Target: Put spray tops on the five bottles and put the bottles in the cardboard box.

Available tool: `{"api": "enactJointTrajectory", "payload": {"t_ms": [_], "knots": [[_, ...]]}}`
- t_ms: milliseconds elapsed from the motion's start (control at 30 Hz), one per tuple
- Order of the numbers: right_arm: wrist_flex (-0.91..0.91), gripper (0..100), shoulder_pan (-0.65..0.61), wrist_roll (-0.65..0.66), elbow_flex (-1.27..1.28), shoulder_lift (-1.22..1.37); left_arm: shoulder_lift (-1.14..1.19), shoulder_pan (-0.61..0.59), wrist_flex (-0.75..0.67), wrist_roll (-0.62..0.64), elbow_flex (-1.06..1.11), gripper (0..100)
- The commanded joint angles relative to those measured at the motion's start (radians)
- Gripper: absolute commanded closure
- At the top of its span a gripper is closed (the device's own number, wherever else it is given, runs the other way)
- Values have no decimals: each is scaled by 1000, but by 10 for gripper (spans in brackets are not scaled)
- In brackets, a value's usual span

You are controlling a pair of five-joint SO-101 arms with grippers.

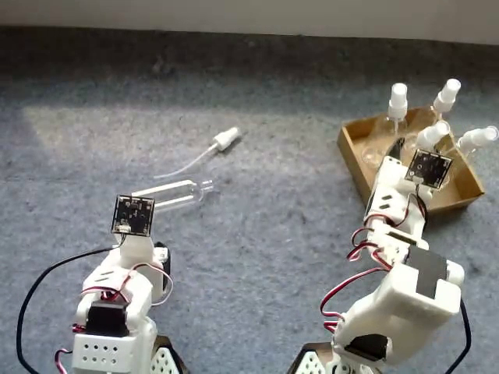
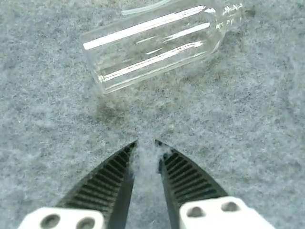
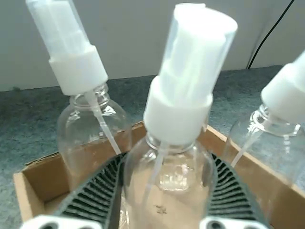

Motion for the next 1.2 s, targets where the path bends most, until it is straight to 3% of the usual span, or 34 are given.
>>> {"api": "enactJointTrajectory", "payload": {"t_ms": [0, 433, 600, 833, 1167], "knots": [[-25, 846, -5, 9, -77, 4, -1, -12, -18, -6, -5, 995], [-25, 841, -36, 9, -120, 73, -1, -12, -18, -6, -5, 995], [-25, 765, -36, 9, -113, 71, -1, -12, -18, -6, -5, 995], [-25, 753, -36, 9, -113, 65, -1, -12, -18, -6, 4, 995], [-25, 752, -36, 12, -113, 65, -1, -12, -98, -6, 48, 995]]}}
